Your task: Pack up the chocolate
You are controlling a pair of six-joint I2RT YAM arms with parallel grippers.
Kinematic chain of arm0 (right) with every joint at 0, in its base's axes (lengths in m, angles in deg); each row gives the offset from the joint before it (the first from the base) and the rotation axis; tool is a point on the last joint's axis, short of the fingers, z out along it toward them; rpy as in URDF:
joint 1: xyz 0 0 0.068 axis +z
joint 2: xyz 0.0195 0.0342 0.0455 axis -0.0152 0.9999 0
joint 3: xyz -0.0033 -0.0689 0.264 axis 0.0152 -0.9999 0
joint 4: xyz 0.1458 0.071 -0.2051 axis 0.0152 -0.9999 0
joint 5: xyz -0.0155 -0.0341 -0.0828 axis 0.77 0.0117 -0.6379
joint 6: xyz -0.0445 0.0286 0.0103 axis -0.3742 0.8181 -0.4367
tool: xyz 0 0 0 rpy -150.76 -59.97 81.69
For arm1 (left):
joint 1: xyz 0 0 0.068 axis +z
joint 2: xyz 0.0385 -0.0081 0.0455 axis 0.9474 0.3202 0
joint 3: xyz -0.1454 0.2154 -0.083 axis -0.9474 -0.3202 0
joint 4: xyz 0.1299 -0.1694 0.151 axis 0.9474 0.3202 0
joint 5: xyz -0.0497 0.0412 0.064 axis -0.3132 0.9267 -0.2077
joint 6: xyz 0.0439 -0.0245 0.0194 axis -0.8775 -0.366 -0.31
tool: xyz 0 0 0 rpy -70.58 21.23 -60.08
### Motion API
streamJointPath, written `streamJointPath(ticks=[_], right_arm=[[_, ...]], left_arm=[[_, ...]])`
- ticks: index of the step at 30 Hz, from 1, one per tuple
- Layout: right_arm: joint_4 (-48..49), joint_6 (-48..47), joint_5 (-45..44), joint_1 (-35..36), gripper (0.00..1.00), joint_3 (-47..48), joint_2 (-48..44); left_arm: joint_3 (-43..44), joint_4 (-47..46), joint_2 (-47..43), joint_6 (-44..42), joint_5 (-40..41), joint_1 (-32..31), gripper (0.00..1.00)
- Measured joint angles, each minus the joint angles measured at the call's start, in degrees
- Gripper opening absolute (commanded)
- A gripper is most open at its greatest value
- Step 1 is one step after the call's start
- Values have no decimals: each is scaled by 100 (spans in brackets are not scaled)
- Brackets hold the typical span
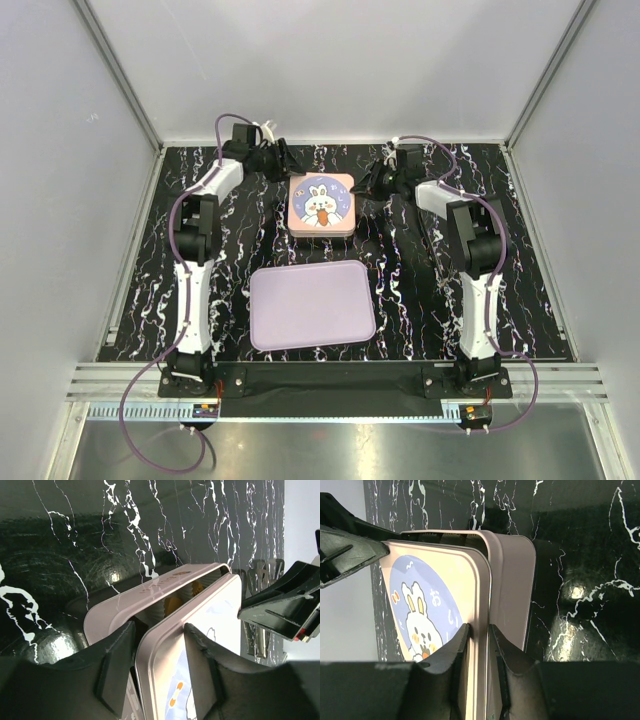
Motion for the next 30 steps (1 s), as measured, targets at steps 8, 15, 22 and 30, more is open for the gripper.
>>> streamJointPath(ticks=[8,15,22,30], right_arm=[[-494,-487,81,31,27,638,293],[-988,-1174,173,31,30,1113,455],[-1655,-1882,280,31,42,1821,765],[-1779,-1969,260,31,46,1878,789]], left_arm=[[256,337,-55,-398,120,175,61],[903,391,195,-881,37,483,68],[931,254,466,-1303,-553,446,73],[931,-28,487,-1668,-898,352,75]])
